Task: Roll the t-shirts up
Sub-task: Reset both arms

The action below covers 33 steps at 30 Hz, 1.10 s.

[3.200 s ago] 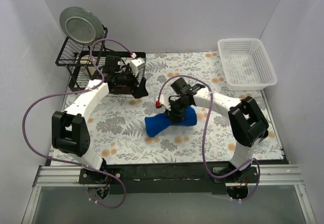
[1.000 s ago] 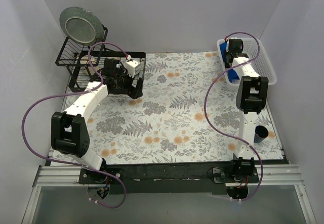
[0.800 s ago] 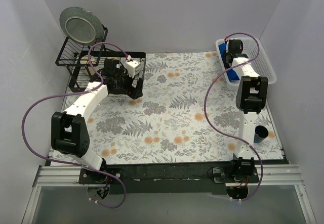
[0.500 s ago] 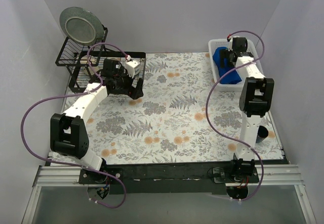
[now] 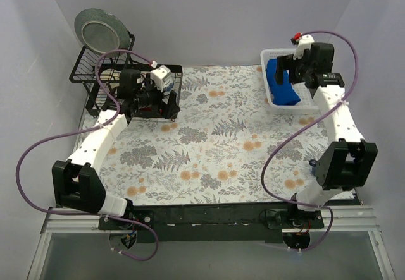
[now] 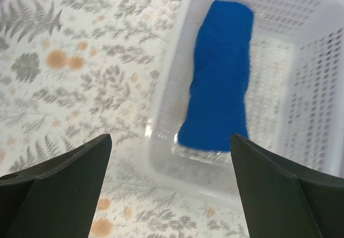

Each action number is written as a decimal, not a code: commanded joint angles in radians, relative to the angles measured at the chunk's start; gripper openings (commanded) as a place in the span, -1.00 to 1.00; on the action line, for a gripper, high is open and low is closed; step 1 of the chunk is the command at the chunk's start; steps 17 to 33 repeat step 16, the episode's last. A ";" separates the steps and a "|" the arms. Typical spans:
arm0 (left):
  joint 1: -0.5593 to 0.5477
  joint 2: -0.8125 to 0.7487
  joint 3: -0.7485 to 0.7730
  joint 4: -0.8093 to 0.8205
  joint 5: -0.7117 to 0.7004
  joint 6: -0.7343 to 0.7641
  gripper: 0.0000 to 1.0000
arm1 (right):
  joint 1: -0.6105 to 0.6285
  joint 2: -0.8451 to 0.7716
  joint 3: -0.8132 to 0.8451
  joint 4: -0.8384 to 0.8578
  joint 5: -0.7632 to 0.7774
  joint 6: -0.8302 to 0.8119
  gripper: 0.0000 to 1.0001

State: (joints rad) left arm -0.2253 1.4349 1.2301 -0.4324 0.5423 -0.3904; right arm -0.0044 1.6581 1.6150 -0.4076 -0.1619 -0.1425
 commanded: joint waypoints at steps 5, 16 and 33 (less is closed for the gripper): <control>0.003 -0.174 -0.055 0.029 0.042 -0.024 0.97 | 0.112 -0.325 -0.380 -0.076 -0.077 0.084 0.97; 0.024 -0.228 -0.219 0.020 0.018 -0.038 0.96 | 0.230 -0.564 -0.474 -0.195 -0.175 0.092 0.97; 0.024 -0.228 -0.219 0.020 0.018 -0.038 0.96 | 0.230 -0.564 -0.474 -0.195 -0.175 0.092 0.97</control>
